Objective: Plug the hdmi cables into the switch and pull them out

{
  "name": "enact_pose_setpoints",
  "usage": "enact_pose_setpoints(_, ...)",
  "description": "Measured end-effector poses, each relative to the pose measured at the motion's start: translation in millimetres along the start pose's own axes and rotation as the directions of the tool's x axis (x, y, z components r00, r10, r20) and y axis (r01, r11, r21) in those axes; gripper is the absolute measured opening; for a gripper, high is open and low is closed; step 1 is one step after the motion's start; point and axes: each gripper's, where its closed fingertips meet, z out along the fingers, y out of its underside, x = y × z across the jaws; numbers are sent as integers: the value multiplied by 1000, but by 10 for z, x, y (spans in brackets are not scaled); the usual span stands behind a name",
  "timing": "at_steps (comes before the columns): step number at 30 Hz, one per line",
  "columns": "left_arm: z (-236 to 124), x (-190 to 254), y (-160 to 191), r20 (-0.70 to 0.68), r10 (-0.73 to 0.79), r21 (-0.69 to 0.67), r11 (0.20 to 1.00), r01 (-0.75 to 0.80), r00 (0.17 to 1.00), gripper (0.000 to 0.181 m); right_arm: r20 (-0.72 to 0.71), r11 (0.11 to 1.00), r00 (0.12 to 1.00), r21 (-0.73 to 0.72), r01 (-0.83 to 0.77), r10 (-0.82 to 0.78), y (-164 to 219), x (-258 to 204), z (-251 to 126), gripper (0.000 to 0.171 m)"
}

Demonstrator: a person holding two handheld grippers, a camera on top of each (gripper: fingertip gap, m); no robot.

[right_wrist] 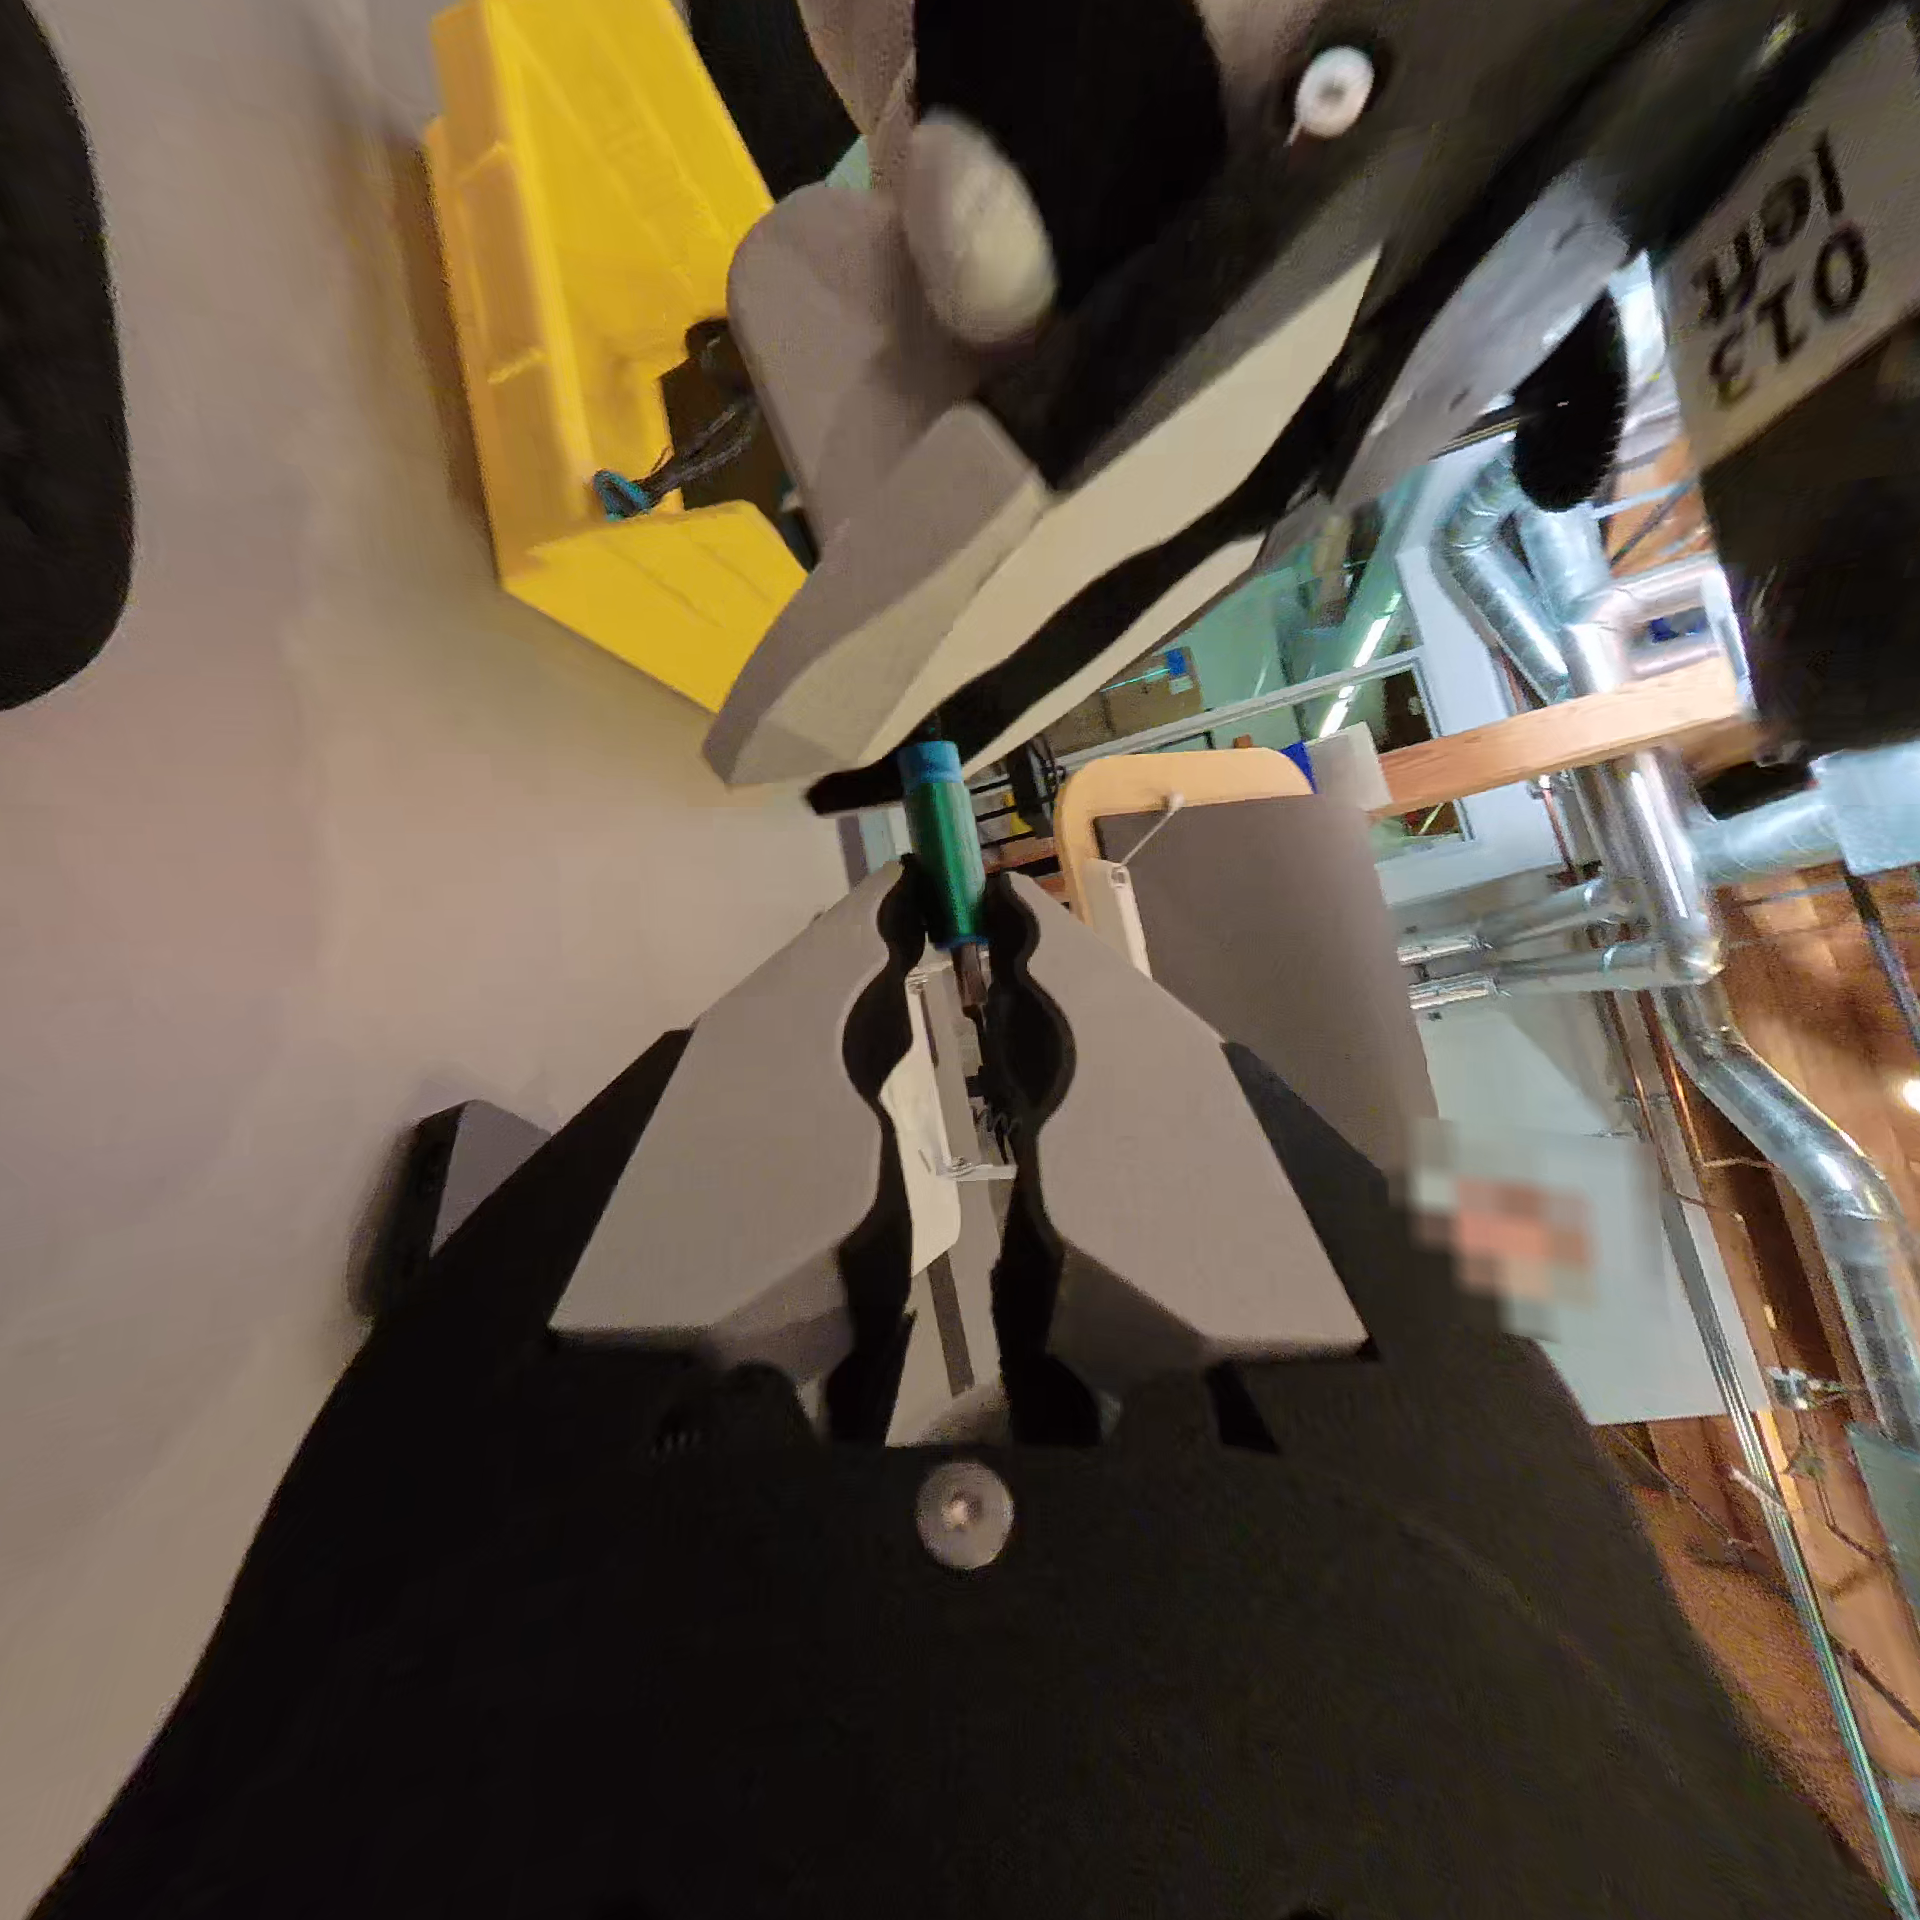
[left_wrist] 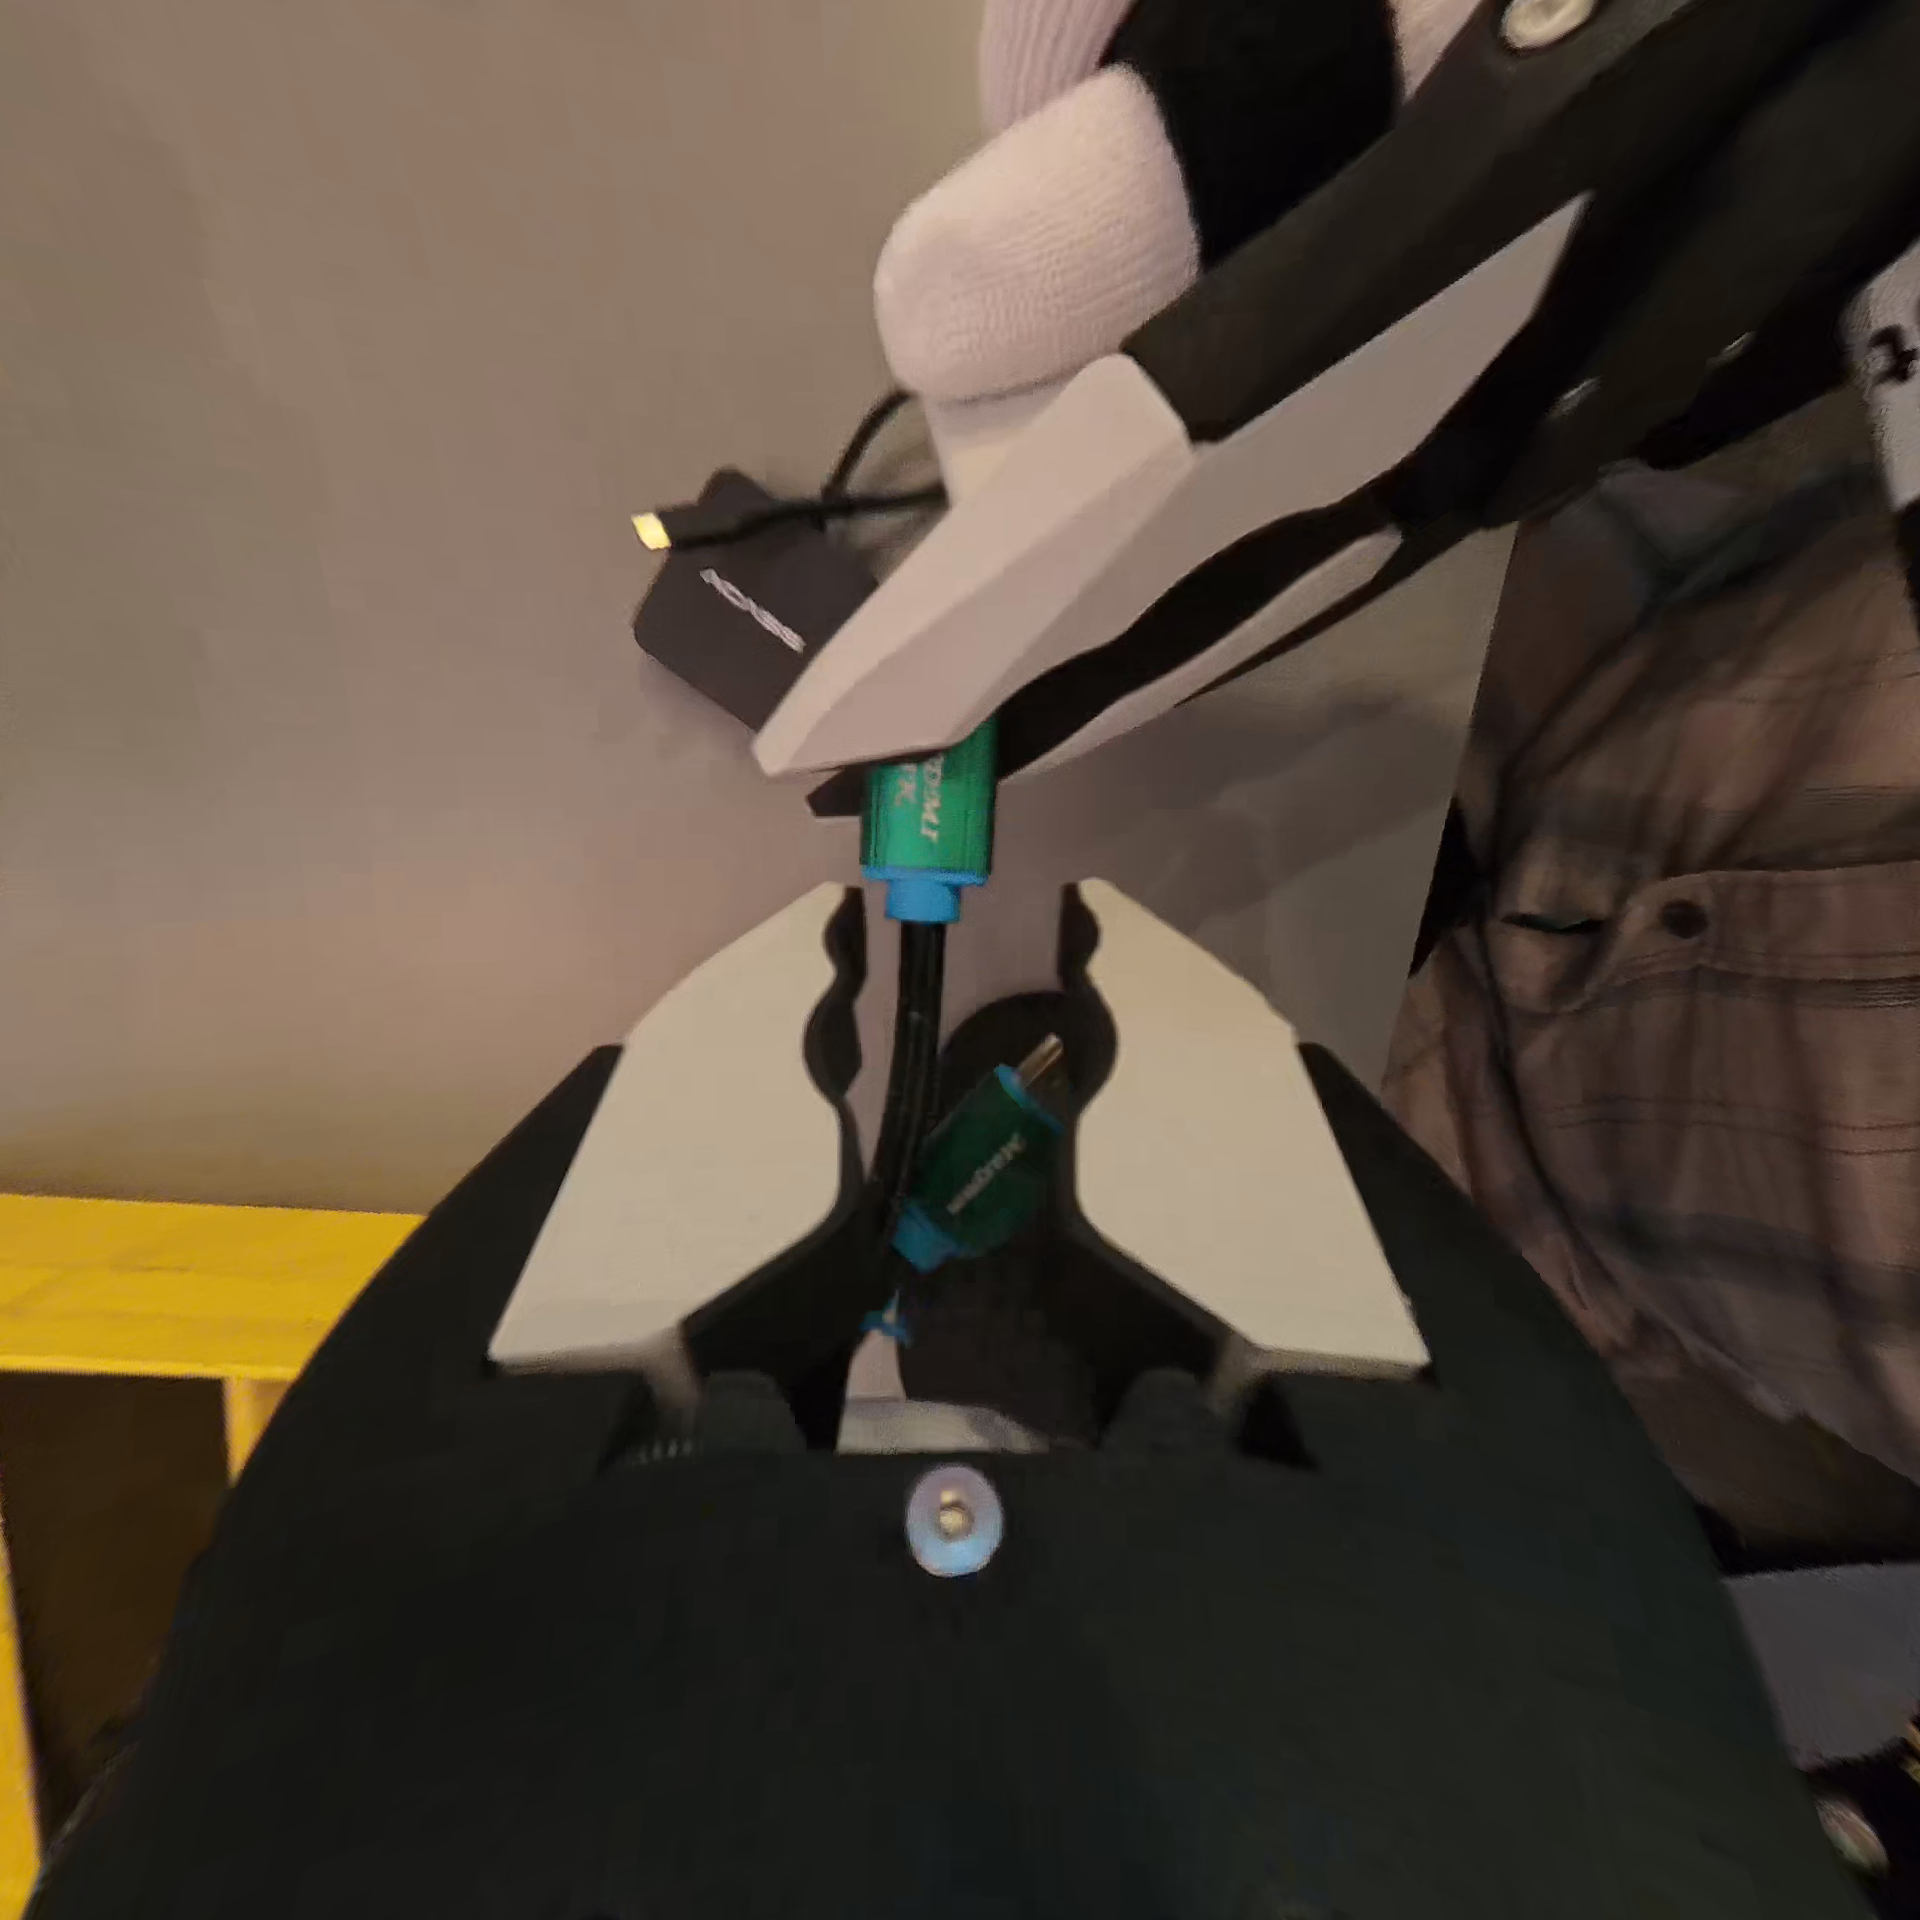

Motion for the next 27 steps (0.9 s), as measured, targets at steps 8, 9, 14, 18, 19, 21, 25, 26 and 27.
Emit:
enact_pose_setpoints(8,-1200,-182,-365,140,87,291,949,-125,986,50,-99,986,982,68,-154,161,-52,391,-165,8)
enact_pose_setpoints(9,-1243,-188,-307,178,94,251,958,-137,980,48,-110,983,979,70,-167,174,-41,431,-179,8)
enact_pose_setpoints(14,-1321,165,-60,203,100,291,944,-157,974,44,-162,971,959,93,-220,233,-3,623,-270,8)
enact_pose_setpoints(18,-871,394,-17,99,0,499,865,-50,995,61,-176,936,926,178,-304,334,-103,810,-380,8)
enact_pose_setpoints(19,-780,404,-75,70,-28,563,826,-17,997,65,-163,930,925,201,-309,343,-158,825,-401,8)
enact_pose_setpoints(21,-835,385,-344,-27,-97,765,639,83,995,70,-139,924,930,237,-301,339,-272,834,-432,8)
enact_pose_setpoints(25,-999,401,-612,-161,-108,905,381,190,981,62,-99,930,952,263,-256,290,-447,788,-448,8)
enact_pose_setpoints(26,-1034,392,-638,-160,-113,917,350,189,981,59,-93,934,957,260,-244,276,-474,765,-441,8)
enact_pose_setpoints(27,-1044,458,-662,-197,-78,917,339,211,977,53,-88,938,961,257,-232,262,-496,742,-434,8)
